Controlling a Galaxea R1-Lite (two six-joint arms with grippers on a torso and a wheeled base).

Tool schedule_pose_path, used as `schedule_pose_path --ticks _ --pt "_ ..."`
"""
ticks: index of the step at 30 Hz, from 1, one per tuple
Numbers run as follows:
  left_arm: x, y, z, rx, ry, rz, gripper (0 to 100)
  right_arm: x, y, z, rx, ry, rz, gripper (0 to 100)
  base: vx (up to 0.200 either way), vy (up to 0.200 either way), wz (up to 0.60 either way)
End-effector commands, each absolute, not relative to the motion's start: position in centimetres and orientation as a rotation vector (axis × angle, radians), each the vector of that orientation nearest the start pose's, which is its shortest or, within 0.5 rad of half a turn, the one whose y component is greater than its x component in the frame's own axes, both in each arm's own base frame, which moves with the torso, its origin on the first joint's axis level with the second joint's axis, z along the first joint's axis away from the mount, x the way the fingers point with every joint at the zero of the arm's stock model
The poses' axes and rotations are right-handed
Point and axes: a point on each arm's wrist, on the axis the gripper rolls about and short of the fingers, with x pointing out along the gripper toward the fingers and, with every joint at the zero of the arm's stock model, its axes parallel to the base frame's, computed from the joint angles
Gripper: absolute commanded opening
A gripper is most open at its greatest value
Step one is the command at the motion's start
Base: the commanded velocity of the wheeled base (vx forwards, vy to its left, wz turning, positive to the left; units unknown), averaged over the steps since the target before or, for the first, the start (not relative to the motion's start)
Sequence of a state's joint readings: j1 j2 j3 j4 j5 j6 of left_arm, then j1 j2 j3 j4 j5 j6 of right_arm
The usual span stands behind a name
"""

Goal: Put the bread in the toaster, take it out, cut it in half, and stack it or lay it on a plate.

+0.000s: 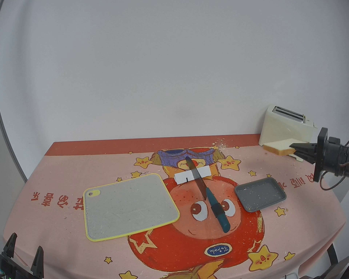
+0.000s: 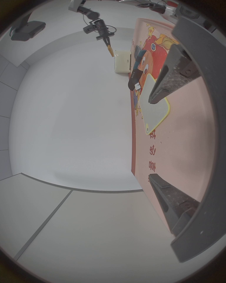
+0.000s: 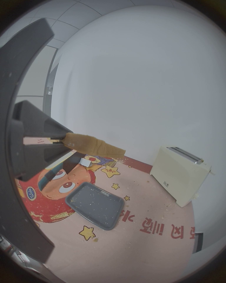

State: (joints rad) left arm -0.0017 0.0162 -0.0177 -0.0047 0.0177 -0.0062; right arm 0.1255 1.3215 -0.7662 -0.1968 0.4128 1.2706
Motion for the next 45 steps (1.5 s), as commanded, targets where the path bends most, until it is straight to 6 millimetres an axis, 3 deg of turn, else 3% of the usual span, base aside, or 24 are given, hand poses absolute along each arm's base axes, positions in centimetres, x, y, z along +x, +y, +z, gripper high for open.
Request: schedule_pose_path --ticks 1,4,7,8,9,11,15,25,38,45 --pt "-2.2 0.0 7.6 -0.006 0.000 0.017 100 18.7 3.3 27.8 1.223 0.494 0.348 0 0.000 0.000 0.00" --pt "-2.2 0.0 7.6 -0.006 0.000 0.017 100 18.8 3.1 27.1 1.034 0.472 0.360 0 0.000 0.000 0.00" --pt "-2.2 0.0 7.6 -0.006 0.000 0.015 100 18.9 2.4 25.6 0.633 0.393 0.343 0 0.000 0.000 0.00" --pt "-2.2 0.0 7.6 -0.006 0.000 0.017 100 18.9 2.4 25.4 0.593 0.388 0.341 0 0.000 0.000 0.00" --pt "-2.2 0.0 7.6 -0.008 0.001 0.017 100 18.7 2.2 24.5 0.366 0.366 0.340 0 0.000 0.000 0.00" --pt "-2.2 0.0 7.6 -0.006 0.000 0.017 100 18.2 2.1 23.0 0.082 0.356 0.374 0 0.000 0.000 0.00" --pt "-2.2 0.0 7.6 -0.006 0.001 0.017 100 17.0 1.7 22.8 -0.252 0.287 0.419 0 0.000 0.000 0.00" --pt "-2.2 0.0 7.6 -0.006 0.000 0.015 100 16.7 2.5 21.9 -0.327 0.290 0.480 0 0.000 0.000 0.00" --pt "-2.2 0.1 7.6 -0.009 0.000 0.021 100 17.9 2.6 22.5 -0.361 0.282 0.458 0 0.000 0.000 0.00" --pt "-2.2 0.1 7.6 -0.009 0.001 0.025 100 17.9 2.5 22.5 -0.360 0.284 0.449 0 0.000 -0.200 0.00"
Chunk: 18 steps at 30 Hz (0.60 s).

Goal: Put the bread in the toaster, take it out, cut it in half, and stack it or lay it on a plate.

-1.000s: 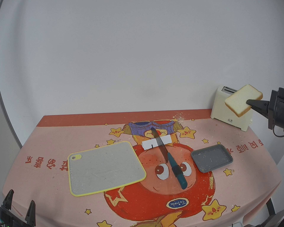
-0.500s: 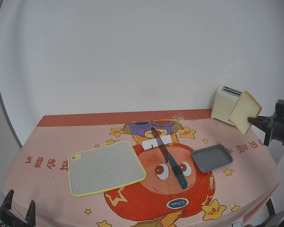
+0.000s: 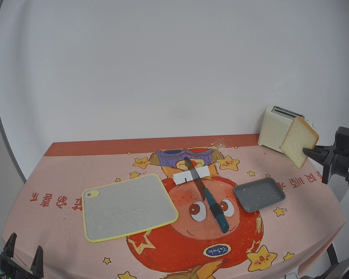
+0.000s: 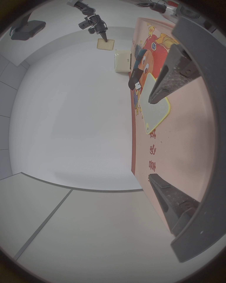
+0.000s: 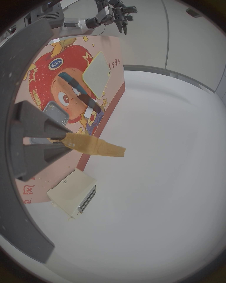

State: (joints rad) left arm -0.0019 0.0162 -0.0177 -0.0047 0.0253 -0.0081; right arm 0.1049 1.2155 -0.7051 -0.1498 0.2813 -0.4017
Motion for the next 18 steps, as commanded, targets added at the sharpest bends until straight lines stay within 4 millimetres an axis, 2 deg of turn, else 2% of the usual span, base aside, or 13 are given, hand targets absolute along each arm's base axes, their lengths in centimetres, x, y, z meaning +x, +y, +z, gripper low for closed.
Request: schedule_pose_path --ticks 1,18 --pt "-2.23 0.06 7.61 -0.009 0.001 0.025 100 17.93 2.48 22.53 -0.360 0.284 0.449 0 0.000 -0.200 0.00" --pt "-2.23 0.06 7.61 -0.012 0.001 0.025 100 18.14 2.40 22.55 -0.355 0.290 0.449 0 0.000 -0.200 0.00"
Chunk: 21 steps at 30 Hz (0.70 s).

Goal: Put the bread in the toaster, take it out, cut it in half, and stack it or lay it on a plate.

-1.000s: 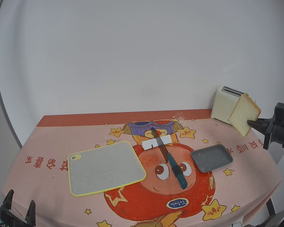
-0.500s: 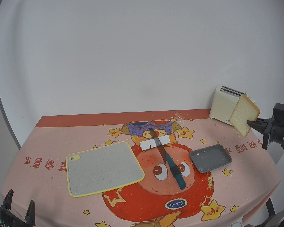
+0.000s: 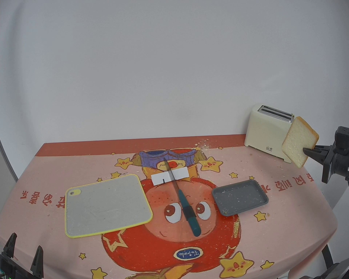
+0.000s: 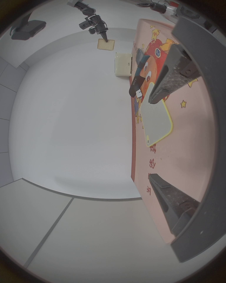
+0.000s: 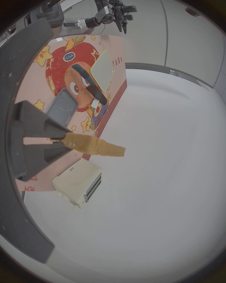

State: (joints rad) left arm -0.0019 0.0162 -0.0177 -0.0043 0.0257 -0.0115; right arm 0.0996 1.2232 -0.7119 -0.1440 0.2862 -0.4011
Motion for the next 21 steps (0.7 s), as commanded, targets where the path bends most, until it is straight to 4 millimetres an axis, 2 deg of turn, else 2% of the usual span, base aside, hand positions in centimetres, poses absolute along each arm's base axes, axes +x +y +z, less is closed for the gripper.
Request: schedule_pose_path --ticks 1,9,13,16,21 --pt "-2.2 0.1 7.6 -0.012 0.001 0.025 100 18.1 2.4 22.5 -0.355 0.290 0.449 0 0.000 -0.200 0.00" --pt "-2.2 0.1 7.6 -0.012 0.001 0.025 100 18.6 2.4 24.6 -0.336 0.239 0.514 0 0.000 -0.200 0.00" --pt "-2.2 0.1 7.6 -0.014 0.000 0.025 100 19.5 2.6 27.2 -0.328 0.282 0.551 0 0.000 -0.200 0.00" --pt "-2.2 0.1 7.6 -0.014 0.001 0.025 100 20.8 2.9 28.8 -0.333 0.284 0.590 0 0.000 -0.200 0.00" --pt "-2.2 0.1 7.6 -0.014 0.000 0.025 100 24.6 3.3 30.4 -0.426 0.280 0.616 0 0.040 -0.160 0.00"
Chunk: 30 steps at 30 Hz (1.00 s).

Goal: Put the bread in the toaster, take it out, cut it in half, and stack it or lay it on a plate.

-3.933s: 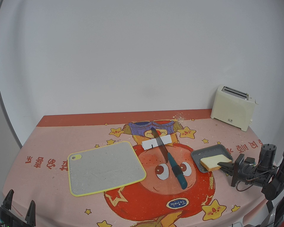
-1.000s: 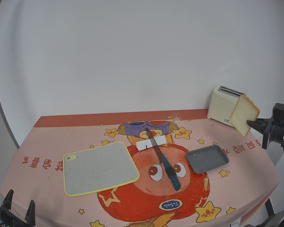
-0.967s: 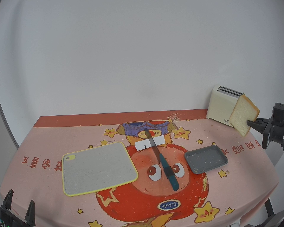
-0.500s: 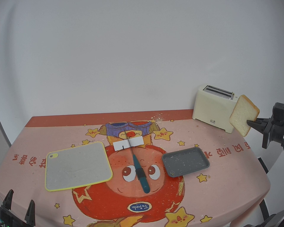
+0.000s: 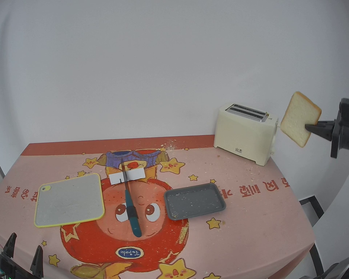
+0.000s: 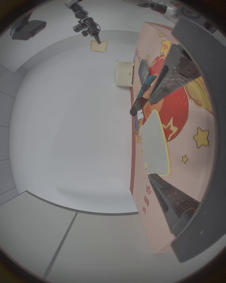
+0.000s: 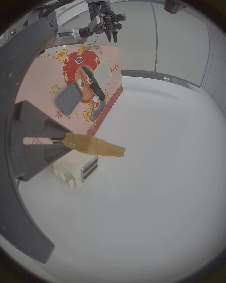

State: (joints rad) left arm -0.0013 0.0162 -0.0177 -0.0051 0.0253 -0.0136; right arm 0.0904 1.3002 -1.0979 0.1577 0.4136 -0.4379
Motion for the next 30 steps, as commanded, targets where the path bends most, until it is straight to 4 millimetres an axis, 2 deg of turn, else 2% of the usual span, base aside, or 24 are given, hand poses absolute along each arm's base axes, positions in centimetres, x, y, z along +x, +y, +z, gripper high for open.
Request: schedule_pose_path --ticks 1,3,8,13,18,23,30 --pt "-2.2 0.1 7.6 -0.012 0.001 0.025 100 25.1 3.3 30.5 -0.432 0.284 0.617 0 0.200 0.000 0.00" --pt "-2.2 0.1 7.6 -0.009 0.001 0.023 100 26.1 3.5 30.7 -0.436 0.292 0.623 0 0.200 0.000 0.00" --pt "-2.2 0.1 7.6 -0.009 0.001 0.021 100 27.9 4.2 30.9 -0.435 0.300 0.652 0 0.000 0.000 0.00" --pt "-2.2 0.1 7.6 -0.009 0.000 0.021 100 28.9 4.3 30.7 -0.432 0.304 0.654 0 0.000 0.000 0.00" --pt "-2.2 0.1 7.6 -0.009 0.000 0.020 100 30.7 4.4 30.8 -0.433 0.300 0.647 0 0.000 0.000 0.00" --pt "-2.2 0.0 7.6 -0.008 0.001 0.018 100 32.1 4.5 30.9 -0.430 0.309 0.647 0 0.080 0.000 0.00" --pt "-2.2 0.0 7.6 -0.008 0.000 0.018 100 34.2 4.6 29.8 -0.424 0.343 0.653 0 0.000 0.000 0.00"
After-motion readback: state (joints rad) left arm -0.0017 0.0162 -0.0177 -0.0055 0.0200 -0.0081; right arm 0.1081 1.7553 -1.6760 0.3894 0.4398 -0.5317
